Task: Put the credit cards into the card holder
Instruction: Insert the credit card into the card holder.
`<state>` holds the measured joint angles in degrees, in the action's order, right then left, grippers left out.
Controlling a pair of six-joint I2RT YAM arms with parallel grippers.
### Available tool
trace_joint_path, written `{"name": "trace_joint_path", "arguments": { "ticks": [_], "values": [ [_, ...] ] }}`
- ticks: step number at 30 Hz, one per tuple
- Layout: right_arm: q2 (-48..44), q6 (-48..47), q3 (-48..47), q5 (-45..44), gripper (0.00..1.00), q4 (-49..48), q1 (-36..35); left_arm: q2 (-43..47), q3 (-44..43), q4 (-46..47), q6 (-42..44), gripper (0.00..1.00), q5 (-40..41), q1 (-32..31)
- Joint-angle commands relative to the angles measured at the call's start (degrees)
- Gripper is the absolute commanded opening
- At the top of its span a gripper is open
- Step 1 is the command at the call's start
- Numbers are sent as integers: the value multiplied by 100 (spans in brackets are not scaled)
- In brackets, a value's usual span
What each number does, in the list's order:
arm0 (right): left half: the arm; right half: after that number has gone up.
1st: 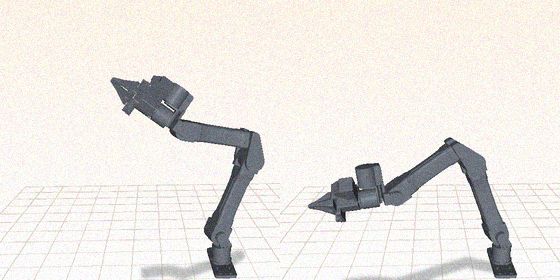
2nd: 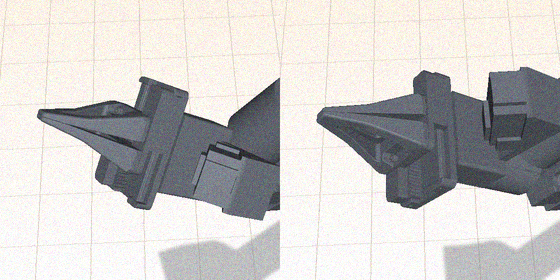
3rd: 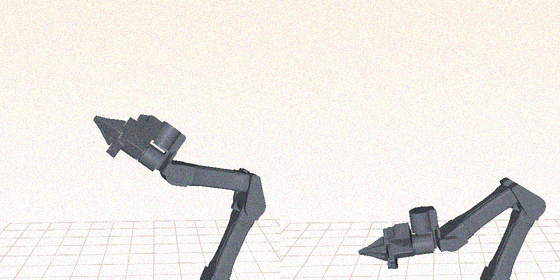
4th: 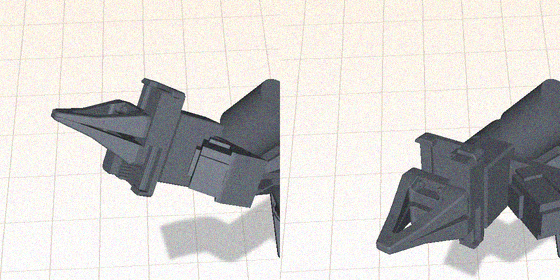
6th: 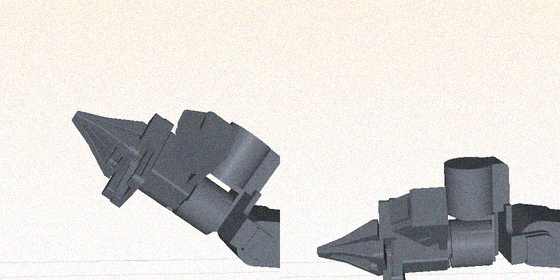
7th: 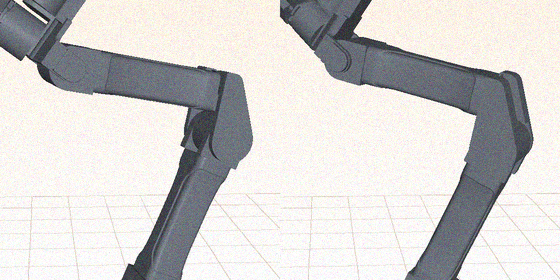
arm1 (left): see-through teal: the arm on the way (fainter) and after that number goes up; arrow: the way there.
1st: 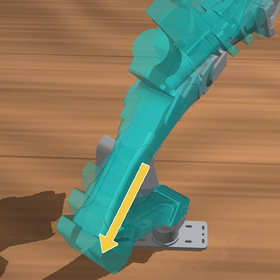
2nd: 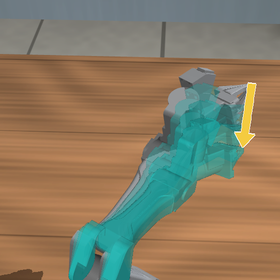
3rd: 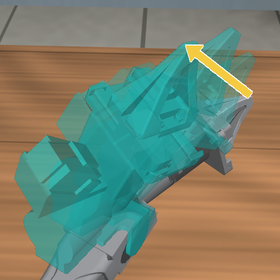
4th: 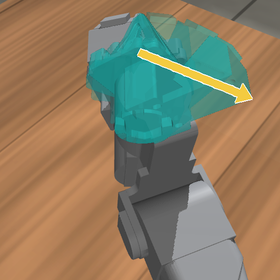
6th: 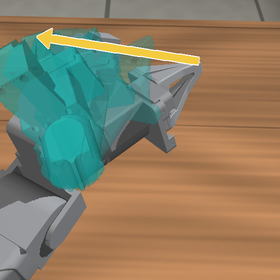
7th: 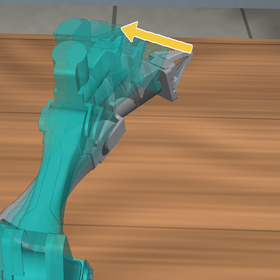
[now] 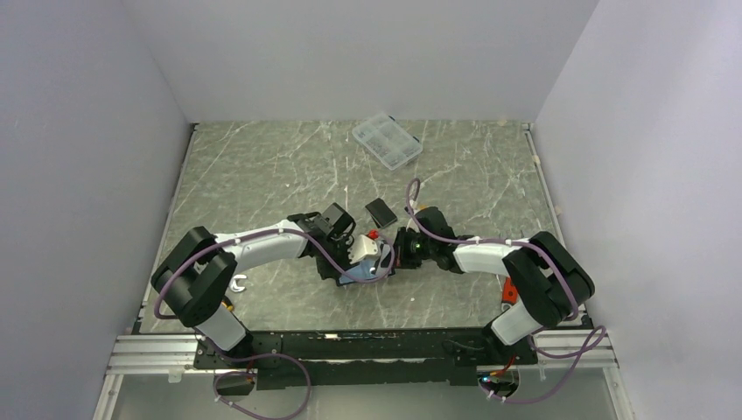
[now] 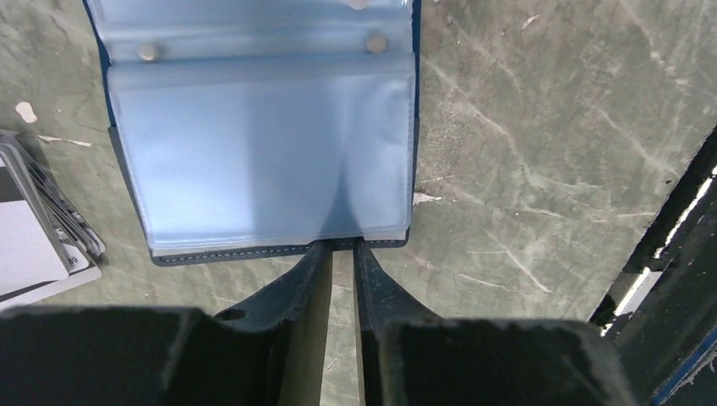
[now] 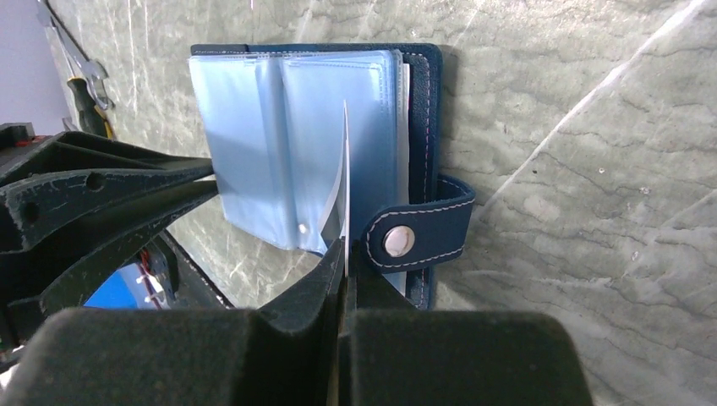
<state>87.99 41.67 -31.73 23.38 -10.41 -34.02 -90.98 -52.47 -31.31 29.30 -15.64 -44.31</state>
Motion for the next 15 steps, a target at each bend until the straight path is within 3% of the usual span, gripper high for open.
{"name": "trace_joint_path", "arguments": {
  "ticks": [1,9,15],
  "values": [
    [-36,-109,256,-302,0,357,-57,255,43,128,-58,21,158,99],
    [-136,-20,415,-269,0,268,-57,-317,-519,127,-179,22,-196,94],
    [-213,8,473,-246,0,253,-61,-244,-595,-48,-90,13,-298,119]
  ]
}}
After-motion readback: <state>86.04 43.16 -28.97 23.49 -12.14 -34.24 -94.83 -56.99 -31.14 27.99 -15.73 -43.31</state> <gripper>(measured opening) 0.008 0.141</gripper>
